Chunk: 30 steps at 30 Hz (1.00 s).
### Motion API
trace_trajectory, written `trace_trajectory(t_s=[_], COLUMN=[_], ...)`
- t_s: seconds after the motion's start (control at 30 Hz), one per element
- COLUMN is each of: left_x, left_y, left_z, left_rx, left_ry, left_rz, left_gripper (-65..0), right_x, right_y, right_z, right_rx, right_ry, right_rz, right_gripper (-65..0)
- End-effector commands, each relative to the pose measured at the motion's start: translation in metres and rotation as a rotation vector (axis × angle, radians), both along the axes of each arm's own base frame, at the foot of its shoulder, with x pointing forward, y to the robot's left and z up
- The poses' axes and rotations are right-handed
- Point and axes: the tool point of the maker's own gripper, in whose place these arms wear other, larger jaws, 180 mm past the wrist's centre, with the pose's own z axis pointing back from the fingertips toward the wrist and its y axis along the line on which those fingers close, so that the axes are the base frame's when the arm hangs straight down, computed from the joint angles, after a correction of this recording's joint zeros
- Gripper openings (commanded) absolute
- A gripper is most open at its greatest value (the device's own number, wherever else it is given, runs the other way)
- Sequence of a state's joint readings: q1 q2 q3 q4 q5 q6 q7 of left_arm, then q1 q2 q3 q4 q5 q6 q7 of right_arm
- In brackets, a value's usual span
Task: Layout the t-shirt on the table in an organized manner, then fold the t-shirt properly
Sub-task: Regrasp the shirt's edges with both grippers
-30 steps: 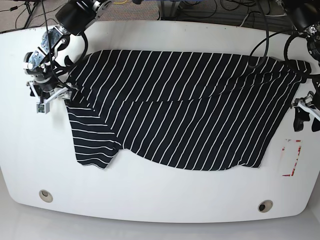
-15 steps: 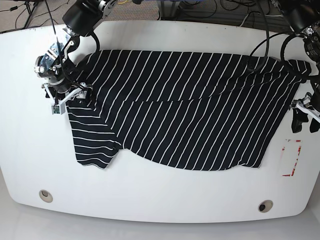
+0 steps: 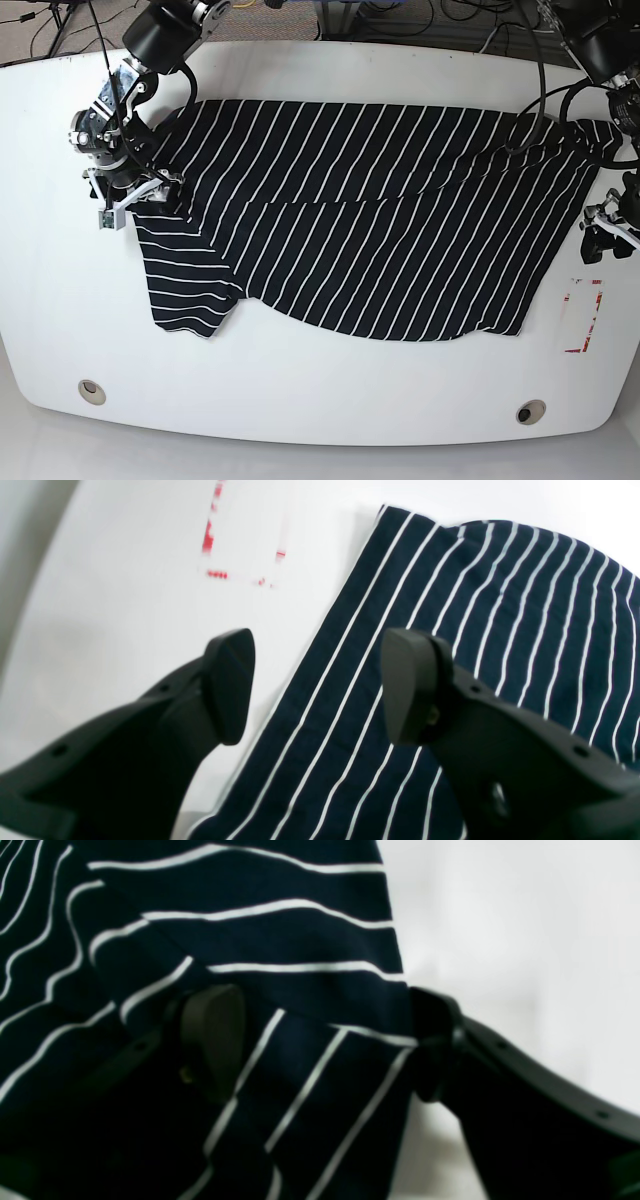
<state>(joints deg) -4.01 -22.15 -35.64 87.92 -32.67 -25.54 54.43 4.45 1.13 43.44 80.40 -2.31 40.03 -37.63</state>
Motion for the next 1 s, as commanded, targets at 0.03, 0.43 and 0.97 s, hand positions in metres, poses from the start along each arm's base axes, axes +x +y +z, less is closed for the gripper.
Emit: trace_trajectory(t_s=[0.03,0.43,0.97], left_x=[0.017,0.06,0.127], left_y=[0.011,0.01,-0.008], left_z=[0.016,0.001,-0.042], left_rx=[-0.015,0.012,-0.122], left_ry=[-0.055,-0.008,-0.04], left_rz=[0.02,0.017,0.032], left_gripper=[-27.2,-27.2,-26.9], right_x=[-0.003,0.002,0.012], right_y=[-0.002,-0.006,-0.003], right_z=[-0.001,0.013,0.041], right_rx=[-0.011,-0.046,-0.116], right_ry=[0.026,-0.003,-0.043], right_rz=[0.002,0.006,0.044], right_gripper=[-38.0,-64.5,-65.0])
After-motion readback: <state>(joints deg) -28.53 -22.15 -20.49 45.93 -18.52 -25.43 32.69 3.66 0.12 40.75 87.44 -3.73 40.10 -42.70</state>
